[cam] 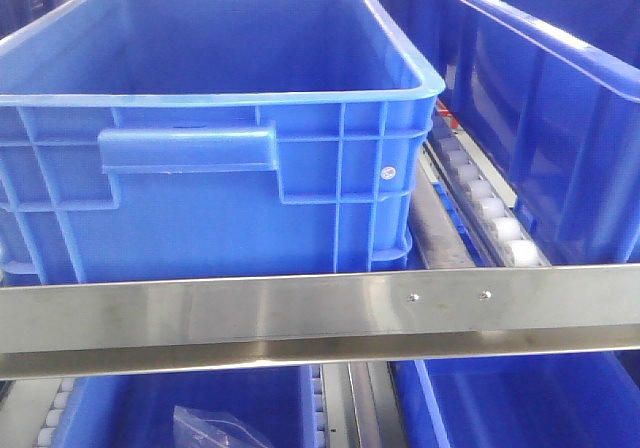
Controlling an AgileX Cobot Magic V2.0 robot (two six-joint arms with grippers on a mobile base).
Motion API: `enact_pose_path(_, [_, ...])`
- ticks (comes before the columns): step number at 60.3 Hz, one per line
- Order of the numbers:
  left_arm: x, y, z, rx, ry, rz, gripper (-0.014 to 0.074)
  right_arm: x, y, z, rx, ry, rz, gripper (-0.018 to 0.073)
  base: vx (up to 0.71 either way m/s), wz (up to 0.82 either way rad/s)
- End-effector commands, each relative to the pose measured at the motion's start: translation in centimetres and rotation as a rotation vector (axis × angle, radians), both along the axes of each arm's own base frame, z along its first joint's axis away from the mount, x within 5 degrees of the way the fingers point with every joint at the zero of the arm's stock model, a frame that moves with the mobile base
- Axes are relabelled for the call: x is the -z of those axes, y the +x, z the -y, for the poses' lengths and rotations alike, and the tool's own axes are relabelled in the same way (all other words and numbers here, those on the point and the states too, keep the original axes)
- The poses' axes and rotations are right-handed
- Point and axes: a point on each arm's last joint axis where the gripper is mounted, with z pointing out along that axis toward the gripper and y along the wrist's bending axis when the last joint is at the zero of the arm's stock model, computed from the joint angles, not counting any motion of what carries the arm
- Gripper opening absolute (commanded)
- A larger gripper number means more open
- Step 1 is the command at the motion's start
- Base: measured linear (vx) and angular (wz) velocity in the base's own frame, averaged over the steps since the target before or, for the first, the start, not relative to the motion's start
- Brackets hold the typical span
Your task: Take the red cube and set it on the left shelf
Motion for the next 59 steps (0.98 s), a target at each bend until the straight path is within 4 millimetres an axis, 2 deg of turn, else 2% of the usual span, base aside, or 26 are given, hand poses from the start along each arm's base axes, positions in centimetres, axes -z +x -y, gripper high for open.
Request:
enact_pose_path(1, [0.06, 0.11, -0.01, -0.001, -0.013, 0.05, 0.0106, -1.64, -0.36, -0.05, -0.004, -0.004, 0.127, 0.0049, 0.0, 0.0])
enact_pose_path(59, [0.06, 0.11, -0.01, -0.001, -0.013, 0.05, 0.0106, -1.65, -0.36, -0.05, -0.004, -0.003, 0.128, 0.0049, 0.0, 0.0])
